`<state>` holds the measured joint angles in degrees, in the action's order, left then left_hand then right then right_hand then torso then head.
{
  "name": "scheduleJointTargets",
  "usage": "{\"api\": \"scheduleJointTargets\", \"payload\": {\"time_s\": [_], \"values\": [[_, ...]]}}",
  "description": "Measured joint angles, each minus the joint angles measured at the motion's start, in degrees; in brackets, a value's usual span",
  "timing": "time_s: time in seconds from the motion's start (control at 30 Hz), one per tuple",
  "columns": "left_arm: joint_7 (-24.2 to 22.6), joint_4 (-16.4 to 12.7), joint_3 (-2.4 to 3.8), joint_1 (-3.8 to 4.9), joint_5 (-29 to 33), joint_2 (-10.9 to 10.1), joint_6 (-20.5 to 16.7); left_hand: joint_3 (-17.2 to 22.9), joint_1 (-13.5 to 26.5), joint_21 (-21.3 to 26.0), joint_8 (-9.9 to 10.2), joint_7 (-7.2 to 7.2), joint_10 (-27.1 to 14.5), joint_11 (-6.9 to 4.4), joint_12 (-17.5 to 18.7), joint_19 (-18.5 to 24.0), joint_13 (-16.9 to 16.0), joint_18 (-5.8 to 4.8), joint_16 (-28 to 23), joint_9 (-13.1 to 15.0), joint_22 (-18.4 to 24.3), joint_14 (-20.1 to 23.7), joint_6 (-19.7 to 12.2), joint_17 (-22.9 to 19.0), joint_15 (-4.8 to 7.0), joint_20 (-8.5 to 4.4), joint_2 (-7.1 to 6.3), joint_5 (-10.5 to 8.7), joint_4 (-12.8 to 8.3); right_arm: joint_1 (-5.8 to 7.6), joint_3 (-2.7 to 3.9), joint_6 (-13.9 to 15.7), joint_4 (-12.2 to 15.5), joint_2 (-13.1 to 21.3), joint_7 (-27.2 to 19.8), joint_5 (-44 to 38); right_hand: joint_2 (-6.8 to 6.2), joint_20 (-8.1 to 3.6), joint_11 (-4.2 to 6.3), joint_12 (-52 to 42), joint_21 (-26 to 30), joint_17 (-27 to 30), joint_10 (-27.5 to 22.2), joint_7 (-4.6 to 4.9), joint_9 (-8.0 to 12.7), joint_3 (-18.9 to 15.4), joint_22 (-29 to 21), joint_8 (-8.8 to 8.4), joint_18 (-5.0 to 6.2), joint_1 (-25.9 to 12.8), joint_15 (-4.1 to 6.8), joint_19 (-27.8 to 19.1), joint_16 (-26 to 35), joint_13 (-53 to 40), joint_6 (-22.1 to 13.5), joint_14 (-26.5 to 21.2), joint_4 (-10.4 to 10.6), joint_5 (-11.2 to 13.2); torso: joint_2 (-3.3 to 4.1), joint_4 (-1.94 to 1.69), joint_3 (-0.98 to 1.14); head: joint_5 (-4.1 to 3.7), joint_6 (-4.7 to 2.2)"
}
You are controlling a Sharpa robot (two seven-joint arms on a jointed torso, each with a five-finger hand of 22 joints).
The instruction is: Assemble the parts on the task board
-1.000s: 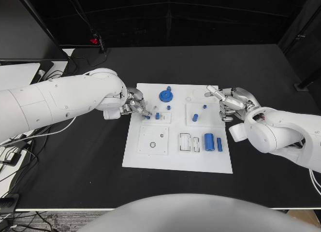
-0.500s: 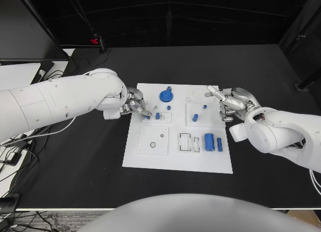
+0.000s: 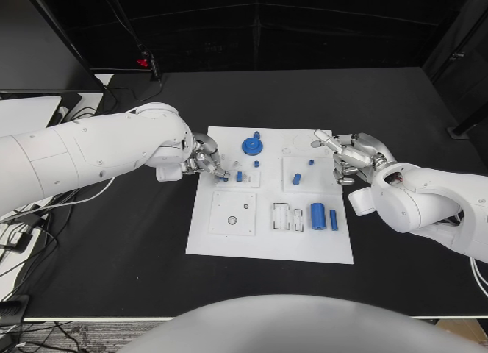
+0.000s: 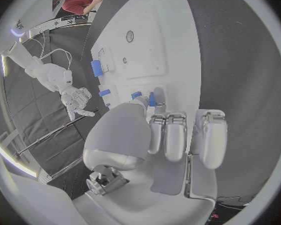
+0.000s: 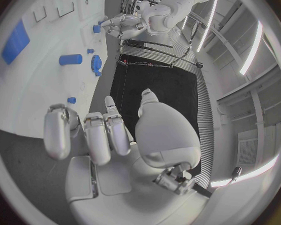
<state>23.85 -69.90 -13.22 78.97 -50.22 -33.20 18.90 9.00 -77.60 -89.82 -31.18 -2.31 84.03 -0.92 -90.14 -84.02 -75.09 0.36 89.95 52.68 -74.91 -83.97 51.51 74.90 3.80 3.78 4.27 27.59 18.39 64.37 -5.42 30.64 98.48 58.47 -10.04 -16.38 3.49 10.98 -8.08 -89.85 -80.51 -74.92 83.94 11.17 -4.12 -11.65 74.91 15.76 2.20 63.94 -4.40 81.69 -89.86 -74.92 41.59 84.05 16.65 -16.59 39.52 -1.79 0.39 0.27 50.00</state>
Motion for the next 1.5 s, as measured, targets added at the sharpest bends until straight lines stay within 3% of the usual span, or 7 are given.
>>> {"api": "scheduleJointTargets", "payload": {"time_s": [0.67, 0.9, 1.5], "values": [[0.5, 0.3, 0.05, 0.10, 0.1, 0.3, 0.8, 0.0, 1.7, 0.0, 0.2, -0.31, -0.1, 0.09, -0.1, 0.0, 0.2, 0.00, 0.0, -0.1, 0.0, 0.0, 0.3, 0.0, -0.03, 0.00, 0.84, 0.23, 0.0, 0.00, 0.00, 0.0, 0.0, 0.0, 0.1, 0.0, 0.23, -0.15, 0.00, 0.0, 0.0, 0.0, 0.0, 0.00, 0.0, 0.0, 0.0, 0.36, -0.01, 0.2, 0.00, -0.2, 0.0, 0.0, 0.0, 0.0, 0.0, 0.0, 0.03, -0.01, 0.01, 0.08, 0.00], [1.0, 0.4, 0.08, 0.15, 0.1, 0.5, 1.2, 0.6, 6.5, 0.0, 0.6, -0.31, -0.1, 0.09, 0.2, 0.0, 0.2, 0.00, 0.0, -0.3, 0.0, 0.0, 0.3, 0.0, -0.02, 0.00, 1.11, 0.09, -1.7, 0.00, 0.00, 0.1, 0.0, 0.0, 0.1, 0.0, 0.23, -0.15, 0.00, 0.0, 0.0, 0.0, 0.0, 0.00, 0.0, 0.0, 0.0, 0.36, 0.00, 0.2, 0.00, -0.2, 0.0, 0.0, 0.0, 0.0, 0.0, 0.0, 0.03, -0.01, 0.00, 0.03, 0.00], [1.5, 0.5, 0.05, 0.12, 0.1, 0.6, 2.4, -5.0, 15.3, 0.0, 1.0, 0.14, -0.1, 0.09, 0.2, 0.0, 0.2, 0.00, 0.0, -0.5, 0.0, 0.0, 0.8, 0.0, -0.02, 0.00, -1.20, -0.23, -1.5, 0.00, 0.00, 0.1, 0.0, 0.0, 0.1, 0.0, 0.23, -0.15, 0.00, 0.0, 0.0, 0.0, 0.0, -0.19, 0.0, 0.0, 0.0, 0.36, -0.01, 0.2, 0.00, -0.1, 0.0, 0.0, -0.2, 0.0, 0.0, 0.0, 0.01, -0.01, 0.00, -0.01, 0.00]]}}
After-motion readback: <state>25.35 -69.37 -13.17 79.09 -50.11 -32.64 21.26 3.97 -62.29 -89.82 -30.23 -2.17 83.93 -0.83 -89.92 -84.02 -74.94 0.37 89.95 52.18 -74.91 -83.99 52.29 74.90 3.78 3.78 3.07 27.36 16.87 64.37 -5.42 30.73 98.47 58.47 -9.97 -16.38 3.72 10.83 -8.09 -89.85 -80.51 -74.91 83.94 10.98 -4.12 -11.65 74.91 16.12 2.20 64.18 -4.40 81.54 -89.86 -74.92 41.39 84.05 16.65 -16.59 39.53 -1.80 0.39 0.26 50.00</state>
